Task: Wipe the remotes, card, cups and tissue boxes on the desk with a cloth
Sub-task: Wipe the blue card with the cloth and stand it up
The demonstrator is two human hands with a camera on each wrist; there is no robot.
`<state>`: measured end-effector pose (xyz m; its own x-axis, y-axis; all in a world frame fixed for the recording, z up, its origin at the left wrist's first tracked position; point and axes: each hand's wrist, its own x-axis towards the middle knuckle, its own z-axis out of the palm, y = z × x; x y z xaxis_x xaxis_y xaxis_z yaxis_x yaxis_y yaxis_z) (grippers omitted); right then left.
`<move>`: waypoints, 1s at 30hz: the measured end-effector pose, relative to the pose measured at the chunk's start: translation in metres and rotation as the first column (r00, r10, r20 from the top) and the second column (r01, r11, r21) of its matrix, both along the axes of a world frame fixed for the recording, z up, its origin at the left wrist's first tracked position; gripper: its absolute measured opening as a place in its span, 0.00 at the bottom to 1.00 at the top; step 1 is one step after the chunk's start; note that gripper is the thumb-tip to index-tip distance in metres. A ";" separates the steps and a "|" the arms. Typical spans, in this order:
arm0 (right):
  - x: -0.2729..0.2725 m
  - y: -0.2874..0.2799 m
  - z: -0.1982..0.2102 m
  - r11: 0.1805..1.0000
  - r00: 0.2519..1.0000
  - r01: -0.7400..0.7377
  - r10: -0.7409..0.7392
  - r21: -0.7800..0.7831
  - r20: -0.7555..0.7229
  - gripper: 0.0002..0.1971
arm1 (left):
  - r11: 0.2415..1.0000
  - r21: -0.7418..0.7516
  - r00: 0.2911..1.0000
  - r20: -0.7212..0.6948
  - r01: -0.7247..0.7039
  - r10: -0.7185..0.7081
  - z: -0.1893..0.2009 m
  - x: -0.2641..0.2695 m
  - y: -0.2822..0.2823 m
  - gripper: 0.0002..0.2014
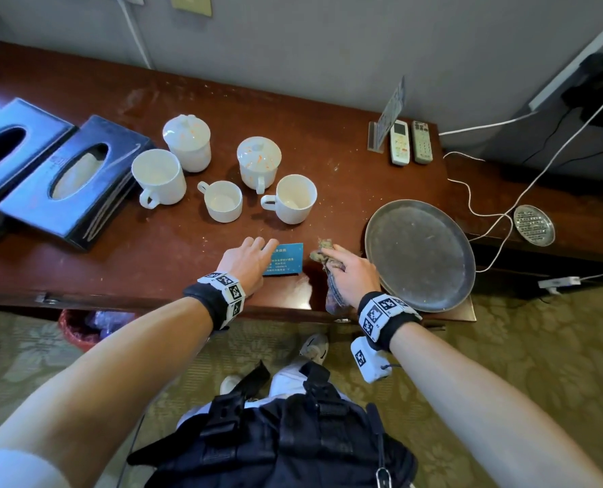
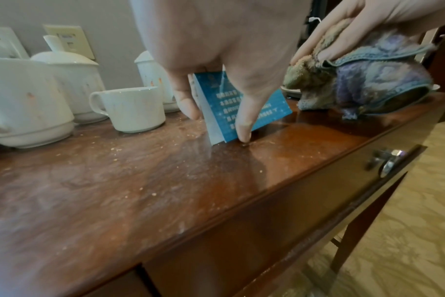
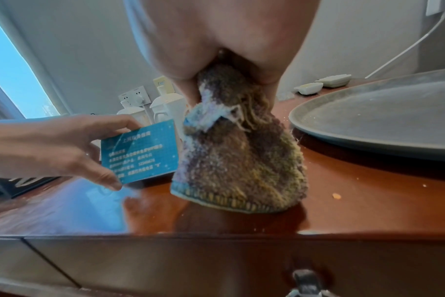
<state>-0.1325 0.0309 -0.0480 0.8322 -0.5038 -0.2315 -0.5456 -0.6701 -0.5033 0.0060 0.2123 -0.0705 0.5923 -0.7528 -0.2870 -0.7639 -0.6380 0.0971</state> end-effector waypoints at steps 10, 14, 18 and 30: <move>-0.007 0.010 -0.003 1.000 1.000 0.002 -0.002 0.031 -0.012 0.19 | 0.970 -0.178 0.961 -0.248 -0.166 0.120 0.004 -0.001 0.008 0.20; -0.004 0.009 0.001 0.999 1.000 0.015 -0.015 0.032 0.000 0.19 | 0.950 -0.198 0.926 -0.340 -0.240 0.163 0.002 -0.001 0.016 0.17; 0.000 0.006 0.014 1.000 1.000 0.005 -0.005 0.016 -0.004 0.18 | 0.934 -0.204 0.895 -0.401 -0.293 0.194 0.002 -0.002 0.020 0.17; 0.002 -0.045 0.073 0.992 0.986 0.119 -0.113 -0.046 0.123 0.18 | 0.895 -0.389 0.914 -0.403 -0.220 0.050 0.069 0.004 -0.035 0.16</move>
